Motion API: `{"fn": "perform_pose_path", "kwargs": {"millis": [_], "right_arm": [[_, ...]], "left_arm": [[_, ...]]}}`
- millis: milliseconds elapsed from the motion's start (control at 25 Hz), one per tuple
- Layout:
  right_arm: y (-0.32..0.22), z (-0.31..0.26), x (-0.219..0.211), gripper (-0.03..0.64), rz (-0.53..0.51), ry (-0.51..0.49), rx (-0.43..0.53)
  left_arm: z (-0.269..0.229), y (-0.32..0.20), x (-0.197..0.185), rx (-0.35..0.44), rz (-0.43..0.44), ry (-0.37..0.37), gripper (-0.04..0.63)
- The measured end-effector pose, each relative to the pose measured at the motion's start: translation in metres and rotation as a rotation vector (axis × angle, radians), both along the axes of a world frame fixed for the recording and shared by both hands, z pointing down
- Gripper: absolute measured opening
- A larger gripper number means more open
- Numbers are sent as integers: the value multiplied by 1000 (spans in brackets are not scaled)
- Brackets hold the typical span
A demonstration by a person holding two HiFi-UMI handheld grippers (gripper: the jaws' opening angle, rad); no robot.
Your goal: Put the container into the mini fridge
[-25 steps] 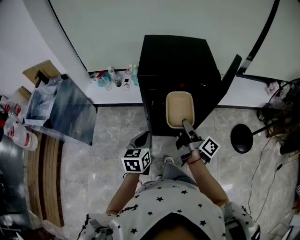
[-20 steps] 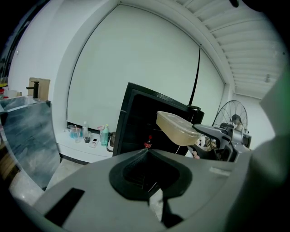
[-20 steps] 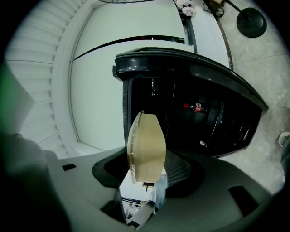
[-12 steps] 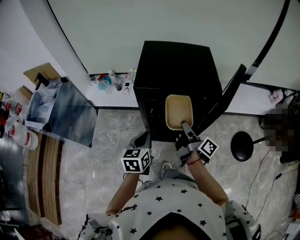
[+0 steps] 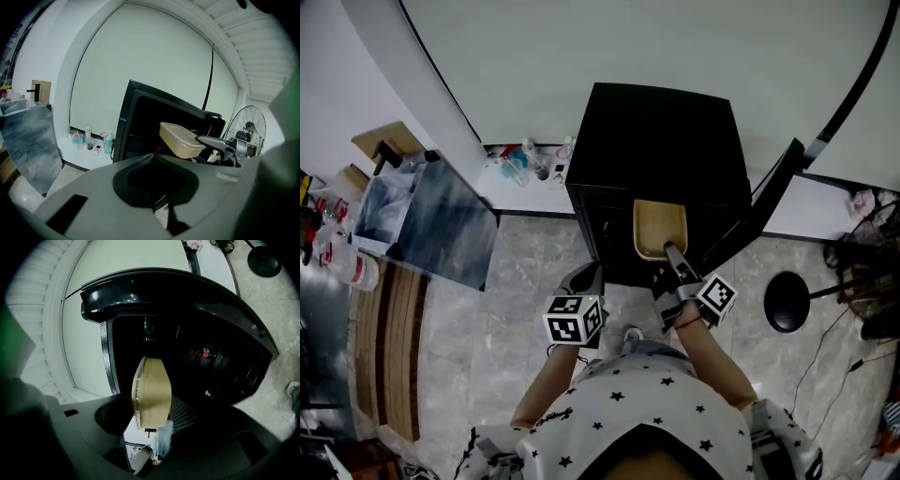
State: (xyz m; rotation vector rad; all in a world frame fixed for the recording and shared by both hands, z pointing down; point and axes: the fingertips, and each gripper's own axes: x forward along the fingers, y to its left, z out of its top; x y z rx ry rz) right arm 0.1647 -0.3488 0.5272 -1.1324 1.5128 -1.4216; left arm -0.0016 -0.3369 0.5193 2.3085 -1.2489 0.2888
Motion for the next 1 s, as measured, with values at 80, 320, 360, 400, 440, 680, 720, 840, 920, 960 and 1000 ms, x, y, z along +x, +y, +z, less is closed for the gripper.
{"fn": "perform_pose_path", "kwargs": {"millis": [80, 320, 360, 400, 440, 680, 720, 840, 920, 960, 1000], "right_arm": [[-5, 3, 0, 213, -1, -12, -8], [-15, 12, 2, 213, -7, -27, -27], [-17, 13, 3, 213, -7, -30, -29], [-18, 14, 3, 213, -8, -32, -30], [-20, 14, 3, 213, -9, -32, -30], [-27, 20, 4, 213, -14, -33, -44], [-28, 21, 4, 213, -14, -33, -46], [-32, 23, 5, 213, -15, -33, -52], [-34, 24, 5, 213, -14, -37, -52], [-36, 24, 5, 213, -14, -40, -52], [-37, 24, 5, 213, -13, -44, -51]], "left_arm": [[2, -4, -1, -3, -8, -3, 12], [6, -11, 3, -10, -22, -4, 12], [7, -12, 3, -10, -23, -4, 12], [7, -12, 4, -12, -26, -4, 12], [8, -13, 4, -13, -29, -3, 12], [11, -16, 5, -11, -41, 6, 12], [12, -17, 5, -11, -44, 6, 12], [11, -20, 5, -9, -51, 7, 12], [11, -22, 5, -6, -52, 8, 12], [11, -23, 6, -5, -54, 8, 12], [11, -24, 6, -4, -55, 8, 12]]}}
